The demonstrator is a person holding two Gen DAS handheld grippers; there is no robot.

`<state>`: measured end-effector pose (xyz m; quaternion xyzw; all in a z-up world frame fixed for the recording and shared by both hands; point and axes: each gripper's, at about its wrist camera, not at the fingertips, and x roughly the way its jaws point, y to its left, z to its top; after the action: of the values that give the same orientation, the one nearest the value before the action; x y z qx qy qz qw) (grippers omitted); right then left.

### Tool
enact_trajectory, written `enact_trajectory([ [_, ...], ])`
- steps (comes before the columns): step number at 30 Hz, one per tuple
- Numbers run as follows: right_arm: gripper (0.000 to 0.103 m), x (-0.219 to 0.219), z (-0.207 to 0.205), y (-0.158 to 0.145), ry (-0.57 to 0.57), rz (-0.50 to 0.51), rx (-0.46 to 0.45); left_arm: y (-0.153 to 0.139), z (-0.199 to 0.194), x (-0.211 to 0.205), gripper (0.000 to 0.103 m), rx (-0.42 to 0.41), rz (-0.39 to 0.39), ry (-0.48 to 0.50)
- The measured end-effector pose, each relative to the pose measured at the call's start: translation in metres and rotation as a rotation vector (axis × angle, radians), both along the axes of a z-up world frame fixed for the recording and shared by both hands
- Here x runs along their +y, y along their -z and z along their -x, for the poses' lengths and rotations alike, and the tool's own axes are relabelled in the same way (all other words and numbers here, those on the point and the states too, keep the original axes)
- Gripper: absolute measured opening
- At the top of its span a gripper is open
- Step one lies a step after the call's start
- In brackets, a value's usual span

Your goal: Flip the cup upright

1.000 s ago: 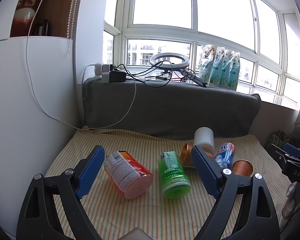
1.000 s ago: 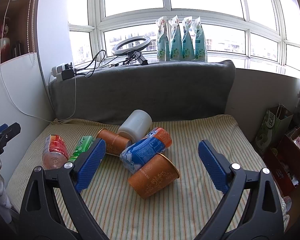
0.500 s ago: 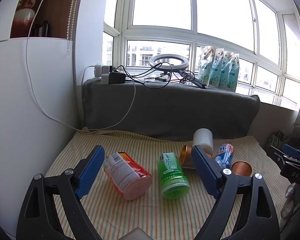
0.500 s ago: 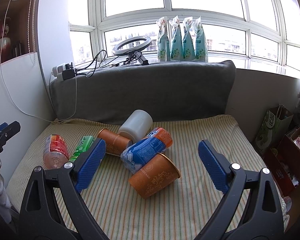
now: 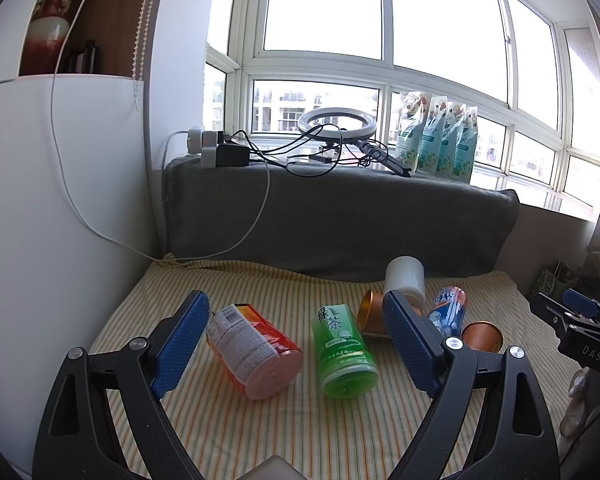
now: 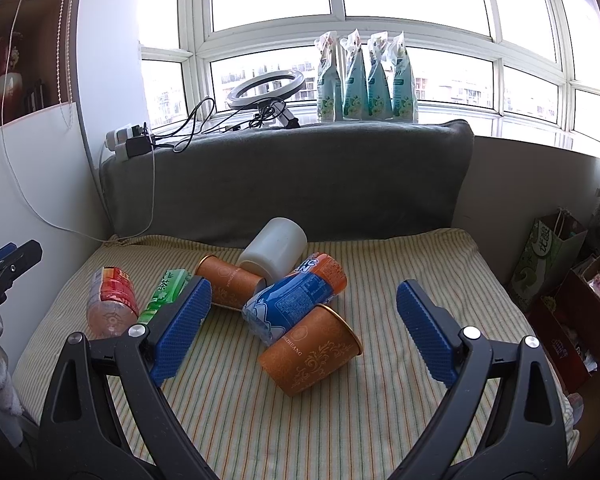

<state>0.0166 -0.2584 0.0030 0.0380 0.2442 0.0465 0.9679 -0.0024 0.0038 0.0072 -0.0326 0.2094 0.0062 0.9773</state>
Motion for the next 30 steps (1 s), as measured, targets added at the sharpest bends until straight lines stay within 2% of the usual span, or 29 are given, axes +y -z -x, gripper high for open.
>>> enact_trajectory([
  [30,0.096,-0.0017,-0.0019,-0.0012,-0.003,-0.003,0.004,0.0009,-0.0019,-0.0024,0.089,0.001,0.003,0.009],
])
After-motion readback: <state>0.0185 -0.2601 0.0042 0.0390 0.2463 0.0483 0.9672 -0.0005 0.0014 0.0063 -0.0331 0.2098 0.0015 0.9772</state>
